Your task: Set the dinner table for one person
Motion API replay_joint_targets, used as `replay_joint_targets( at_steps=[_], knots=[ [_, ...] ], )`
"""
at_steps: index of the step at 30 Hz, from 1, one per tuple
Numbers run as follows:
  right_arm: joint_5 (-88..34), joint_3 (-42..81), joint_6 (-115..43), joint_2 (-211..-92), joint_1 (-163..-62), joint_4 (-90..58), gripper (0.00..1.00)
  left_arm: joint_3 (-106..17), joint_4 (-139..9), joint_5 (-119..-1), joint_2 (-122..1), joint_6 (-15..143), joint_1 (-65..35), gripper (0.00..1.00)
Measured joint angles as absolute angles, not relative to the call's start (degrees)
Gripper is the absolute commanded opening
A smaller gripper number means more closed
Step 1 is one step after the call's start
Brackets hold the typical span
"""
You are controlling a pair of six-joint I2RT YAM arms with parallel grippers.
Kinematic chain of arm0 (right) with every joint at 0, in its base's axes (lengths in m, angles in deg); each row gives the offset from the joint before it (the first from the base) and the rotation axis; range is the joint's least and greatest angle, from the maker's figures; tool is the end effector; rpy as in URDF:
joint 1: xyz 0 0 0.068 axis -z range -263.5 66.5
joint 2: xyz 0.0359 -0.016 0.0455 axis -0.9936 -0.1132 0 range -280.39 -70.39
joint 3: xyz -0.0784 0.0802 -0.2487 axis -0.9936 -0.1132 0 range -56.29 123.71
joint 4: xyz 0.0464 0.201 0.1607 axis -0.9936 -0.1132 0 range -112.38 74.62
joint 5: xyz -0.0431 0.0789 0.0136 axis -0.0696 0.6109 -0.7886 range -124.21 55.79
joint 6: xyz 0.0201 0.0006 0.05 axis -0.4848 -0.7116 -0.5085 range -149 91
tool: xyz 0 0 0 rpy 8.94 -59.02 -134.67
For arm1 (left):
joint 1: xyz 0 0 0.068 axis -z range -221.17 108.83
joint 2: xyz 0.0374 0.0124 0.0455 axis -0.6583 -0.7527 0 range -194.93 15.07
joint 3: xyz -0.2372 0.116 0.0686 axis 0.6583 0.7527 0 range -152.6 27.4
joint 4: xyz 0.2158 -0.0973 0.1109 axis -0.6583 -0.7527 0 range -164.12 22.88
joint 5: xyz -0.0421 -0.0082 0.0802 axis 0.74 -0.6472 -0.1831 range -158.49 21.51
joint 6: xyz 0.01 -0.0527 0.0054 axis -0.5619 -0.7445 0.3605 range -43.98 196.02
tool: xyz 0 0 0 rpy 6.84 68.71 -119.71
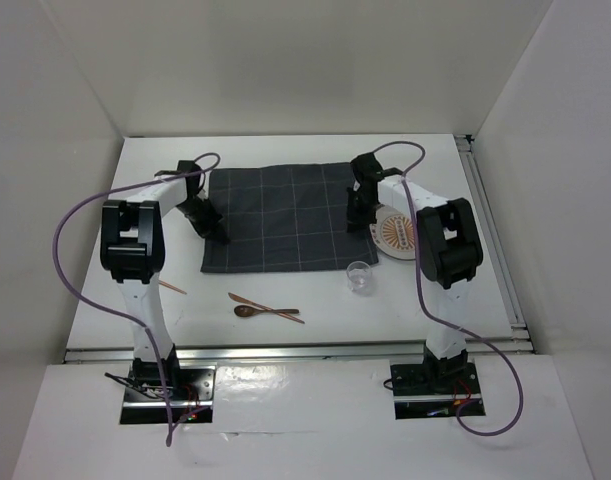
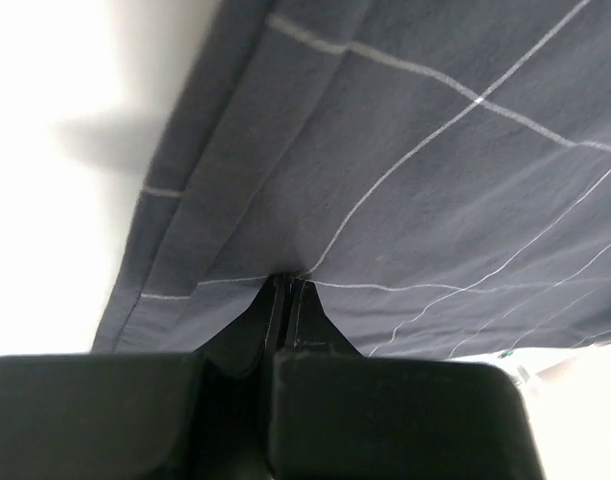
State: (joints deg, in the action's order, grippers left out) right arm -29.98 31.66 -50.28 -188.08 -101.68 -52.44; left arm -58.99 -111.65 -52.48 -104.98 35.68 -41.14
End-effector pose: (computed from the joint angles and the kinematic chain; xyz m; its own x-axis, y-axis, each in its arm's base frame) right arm 0.4060 0.1361 0.1771 -0.9367 0.0733 -0.3425 0.0012 0.9785 0.2062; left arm 0.4114 -0.0100 0.1503 -0.7829 -0.6218 0.0188 -0.5902 0.7330 -0.3382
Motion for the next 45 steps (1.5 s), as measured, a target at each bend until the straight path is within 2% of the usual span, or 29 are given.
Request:
replay_joint_targets(
  at_steps=[7,11,21,33,45],
  knots=[
    [-29.09,28.01,-51.20,-188.08,-102.24,-52.20,0.00,-71.69,-115.61,-53.46,-112.52,35.92,-41.55,0.00],
    [-28.87,27.02,-51.90,-187.69,-102.75,-51.04,0.00,-73.44,-115.96,-53.66,-113.53,36.47,-42.06,0.00],
    [-27.75,22.24,-53.69,-185.17,-104.52,-46.08,0.00,-64.63,-111.63,-53.74,-108.35,36.78,-43.41,0.00],
    [-24.76,13.36,-56.38,-179.56,-97.81,-42.58,0.00,-63.12,-111.00,-54.75,-107.08,37.06,-41.36,0.00],
    [-25.63,10.65,-56.22,-177.70,-97.20,-41.20,0.00,-56.68,-109.44,-55.78,-102.95,37.02,-40.48,0.00]
  ],
)
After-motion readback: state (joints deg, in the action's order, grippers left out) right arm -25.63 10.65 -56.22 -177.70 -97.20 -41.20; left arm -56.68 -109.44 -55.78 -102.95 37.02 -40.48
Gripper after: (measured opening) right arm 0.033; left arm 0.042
